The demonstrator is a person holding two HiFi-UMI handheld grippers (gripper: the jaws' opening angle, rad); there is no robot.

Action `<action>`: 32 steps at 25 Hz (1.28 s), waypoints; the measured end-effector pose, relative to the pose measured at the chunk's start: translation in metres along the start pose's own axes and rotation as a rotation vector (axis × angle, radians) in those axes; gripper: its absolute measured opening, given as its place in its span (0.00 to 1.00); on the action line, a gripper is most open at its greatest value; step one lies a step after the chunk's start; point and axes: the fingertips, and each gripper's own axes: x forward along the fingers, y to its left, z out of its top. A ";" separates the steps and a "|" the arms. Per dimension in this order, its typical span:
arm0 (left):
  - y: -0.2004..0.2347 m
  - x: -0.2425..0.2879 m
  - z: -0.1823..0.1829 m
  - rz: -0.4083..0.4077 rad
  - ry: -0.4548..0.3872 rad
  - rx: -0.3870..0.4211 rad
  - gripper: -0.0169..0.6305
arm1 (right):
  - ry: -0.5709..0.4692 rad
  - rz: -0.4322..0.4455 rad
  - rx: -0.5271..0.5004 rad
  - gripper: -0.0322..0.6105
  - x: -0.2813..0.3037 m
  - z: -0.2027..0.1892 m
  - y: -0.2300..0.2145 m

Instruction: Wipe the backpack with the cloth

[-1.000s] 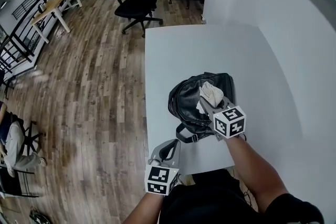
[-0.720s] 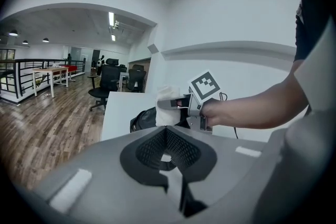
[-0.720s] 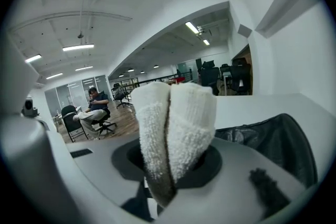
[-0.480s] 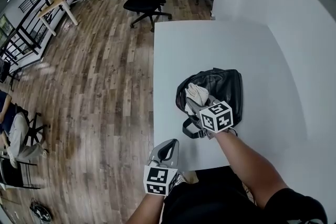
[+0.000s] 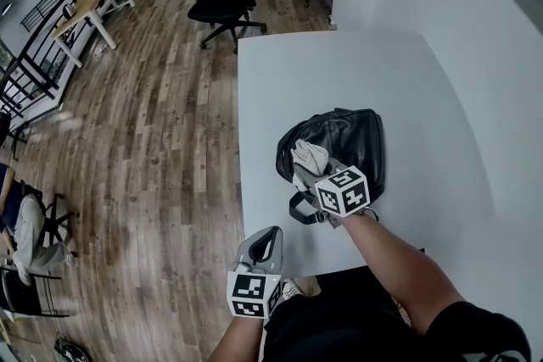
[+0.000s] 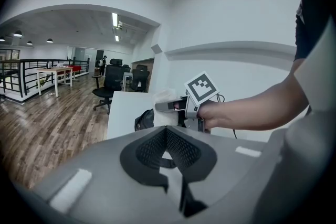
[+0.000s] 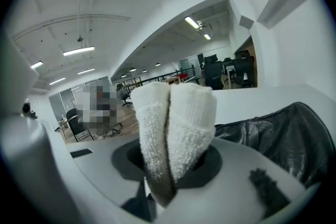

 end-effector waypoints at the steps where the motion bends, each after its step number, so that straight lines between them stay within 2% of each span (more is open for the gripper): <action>1: -0.001 0.001 0.001 -0.003 0.000 -0.004 0.04 | -0.001 -0.002 0.003 0.21 -0.003 0.000 -0.001; 7: -0.007 0.006 0.002 -0.029 0.004 0.006 0.04 | -0.015 -0.032 0.029 0.21 -0.021 -0.008 -0.009; 25: -0.032 0.007 0.005 -0.098 0.009 0.053 0.04 | -0.036 -0.120 0.017 0.21 -0.079 -0.018 -0.023; 29: -0.038 0.008 0.006 -0.109 0.011 0.050 0.04 | -0.051 -0.140 0.022 0.21 -0.091 -0.016 -0.029; 32: -0.043 0.011 0.004 -0.139 0.016 -0.006 0.04 | -0.064 -0.155 0.028 0.21 -0.101 -0.014 -0.033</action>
